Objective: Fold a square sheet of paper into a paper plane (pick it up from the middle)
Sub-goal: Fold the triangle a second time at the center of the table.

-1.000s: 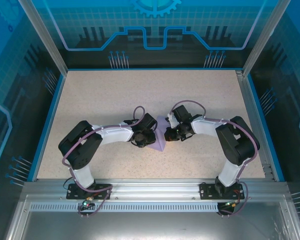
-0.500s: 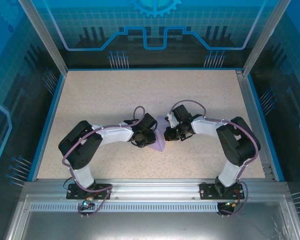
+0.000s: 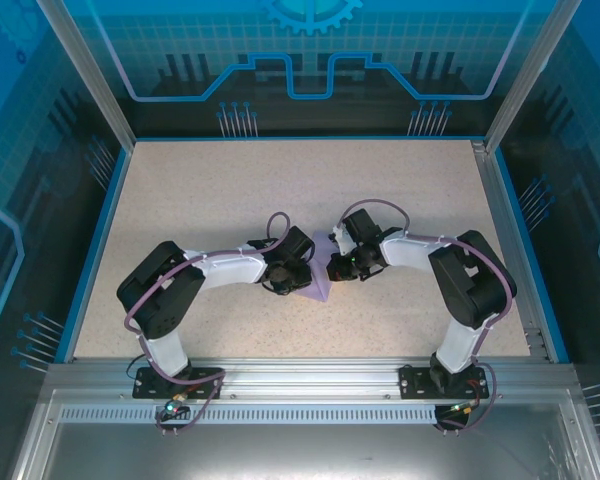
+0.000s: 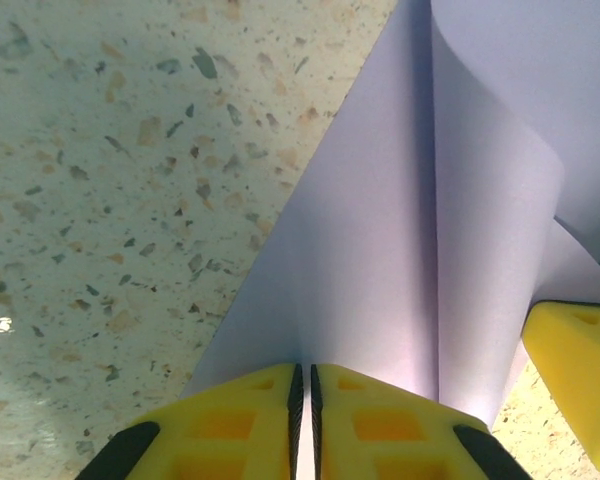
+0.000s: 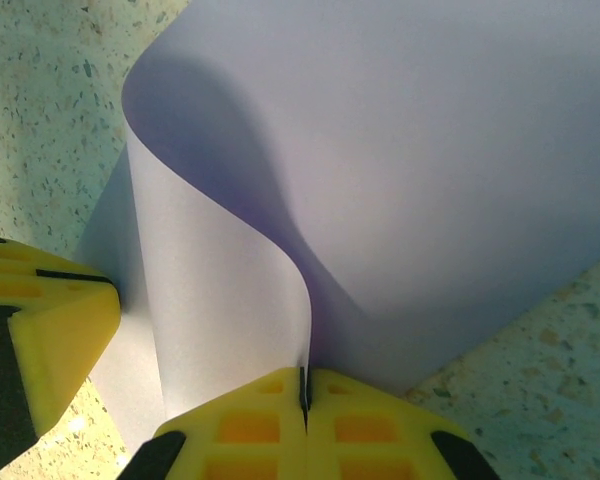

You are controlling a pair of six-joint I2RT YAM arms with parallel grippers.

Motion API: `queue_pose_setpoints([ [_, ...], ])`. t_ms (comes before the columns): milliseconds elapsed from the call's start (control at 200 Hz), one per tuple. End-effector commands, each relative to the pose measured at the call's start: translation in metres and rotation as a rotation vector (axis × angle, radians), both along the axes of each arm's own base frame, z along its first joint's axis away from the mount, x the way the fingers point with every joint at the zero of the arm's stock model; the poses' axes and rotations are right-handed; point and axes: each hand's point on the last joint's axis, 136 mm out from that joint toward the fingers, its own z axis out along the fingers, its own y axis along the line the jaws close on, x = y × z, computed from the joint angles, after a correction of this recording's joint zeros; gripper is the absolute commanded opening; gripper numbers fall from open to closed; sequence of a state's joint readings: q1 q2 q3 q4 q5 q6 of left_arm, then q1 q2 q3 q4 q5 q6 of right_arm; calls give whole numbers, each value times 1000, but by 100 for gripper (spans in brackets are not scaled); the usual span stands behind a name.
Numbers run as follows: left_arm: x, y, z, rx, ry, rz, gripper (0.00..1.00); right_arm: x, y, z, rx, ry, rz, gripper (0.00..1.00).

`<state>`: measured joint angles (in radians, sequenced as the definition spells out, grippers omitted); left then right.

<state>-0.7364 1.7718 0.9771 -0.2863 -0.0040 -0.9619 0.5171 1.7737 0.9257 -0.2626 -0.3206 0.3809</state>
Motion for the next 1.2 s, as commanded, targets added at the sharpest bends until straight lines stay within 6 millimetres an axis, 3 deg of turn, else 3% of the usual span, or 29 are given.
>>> queue_pose_setpoints([
  [0, -6, 4, -6, 37, 13, -19, 15, -5, -3, -10, -44, 30, 7, 5],
  [225, -5, 8, 12, 27, -30, -10, 22, -7, -6, -12, -54, 37, -4, 4],
  [365, -2, 10, 32, -5, -78, 11, 21, -7, -6, -11, -50, 35, -3, 4],
  [515, 11, -13, 62, -196, -135, -12, 9, -9, -7, -13, -54, 41, -8, 4],
  [600, 21, -26, 70, -317, -140, -16, 7, -10, -7, -13, -52, 39, -5, 4],
  [870, 40, -55, 63, -500, -108, -60, 7, -11, -7, -16, -54, 49, -11, 4],
  [1190, 42, -41, 20, -404, -54, -6, 7, -11, -8, -16, -58, 50, -10, 4],
])
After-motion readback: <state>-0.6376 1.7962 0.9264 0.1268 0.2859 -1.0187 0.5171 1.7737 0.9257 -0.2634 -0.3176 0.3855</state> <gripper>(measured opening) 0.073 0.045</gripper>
